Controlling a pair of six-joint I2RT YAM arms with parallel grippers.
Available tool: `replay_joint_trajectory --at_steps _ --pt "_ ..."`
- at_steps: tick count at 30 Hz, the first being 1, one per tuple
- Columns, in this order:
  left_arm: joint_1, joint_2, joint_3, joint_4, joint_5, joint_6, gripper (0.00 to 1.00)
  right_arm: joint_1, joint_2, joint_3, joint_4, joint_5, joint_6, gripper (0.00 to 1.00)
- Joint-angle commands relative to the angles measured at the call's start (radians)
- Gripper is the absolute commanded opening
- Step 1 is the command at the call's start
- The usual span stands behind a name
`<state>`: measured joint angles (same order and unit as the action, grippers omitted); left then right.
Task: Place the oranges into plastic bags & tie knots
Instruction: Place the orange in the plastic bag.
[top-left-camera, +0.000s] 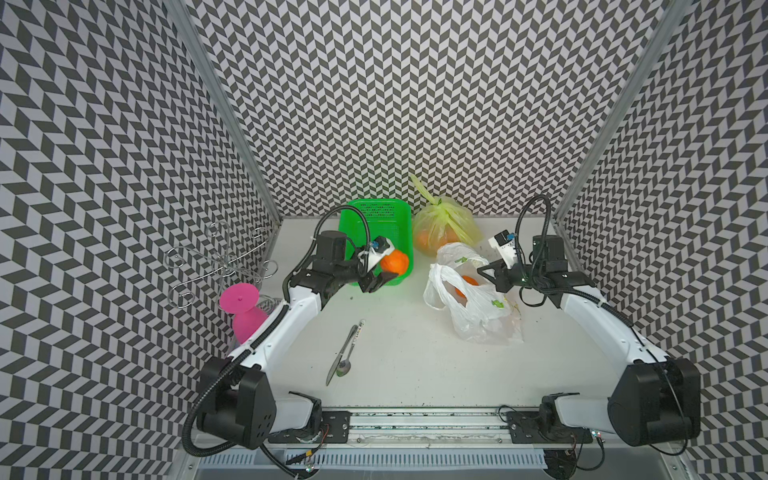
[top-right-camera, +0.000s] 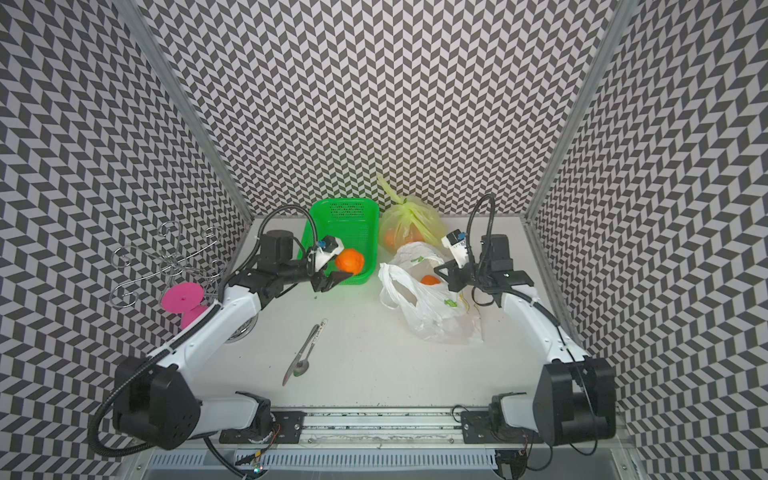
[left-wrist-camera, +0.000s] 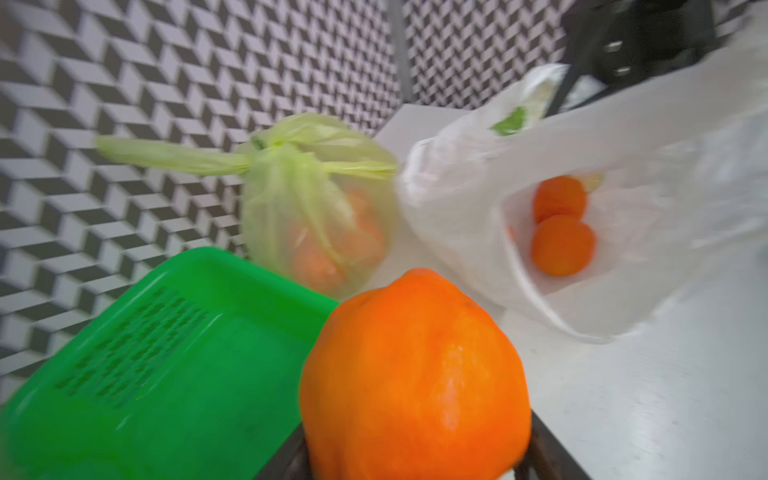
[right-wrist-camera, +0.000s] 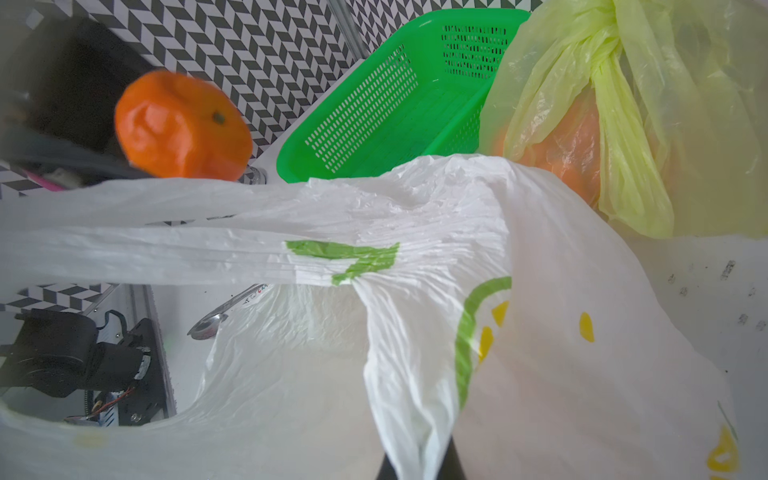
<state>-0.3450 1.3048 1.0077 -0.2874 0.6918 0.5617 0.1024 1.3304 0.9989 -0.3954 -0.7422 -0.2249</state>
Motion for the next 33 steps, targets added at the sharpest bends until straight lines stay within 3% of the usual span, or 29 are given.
replay_joint_trajectory --at_steps 1,9,13,17,27,33 --pt "-0.1 -0.016 -0.047 -0.01 0.095 -0.01 0.39 0.002 0.005 0.035 0.0 -0.057 -0.028 0.0" --pt "-0.248 0.108 0.061 0.045 0.06 -0.087 0.39 0.003 -0.009 0.006 0.023 -0.154 -0.037 0.0" --pt "-0.302 0.237 0.124 0.114 -0.045 -0.132 0.41 0.003 -0.004 0.014 0.011 -0.185 -0.041 0.0" --pt "-0.346 0.315 0.088 0.196 -0.162 -0.124 0.49 0.002 -0.008 0.014 0.019 -0.113 -0.018 0.0" --pt "-0.342 0.227 0.048 0.204 -0.21 -0.107 0.77 0.002 -0.004 0.018 0.015 -0.069 -0.027 0.0" --pt "-0.33 0.17 0.043 0.159 -0.204 -0.102 0.82 0.002 -0.002 0.03 -0.003 -0.049 -0.042 0.0"
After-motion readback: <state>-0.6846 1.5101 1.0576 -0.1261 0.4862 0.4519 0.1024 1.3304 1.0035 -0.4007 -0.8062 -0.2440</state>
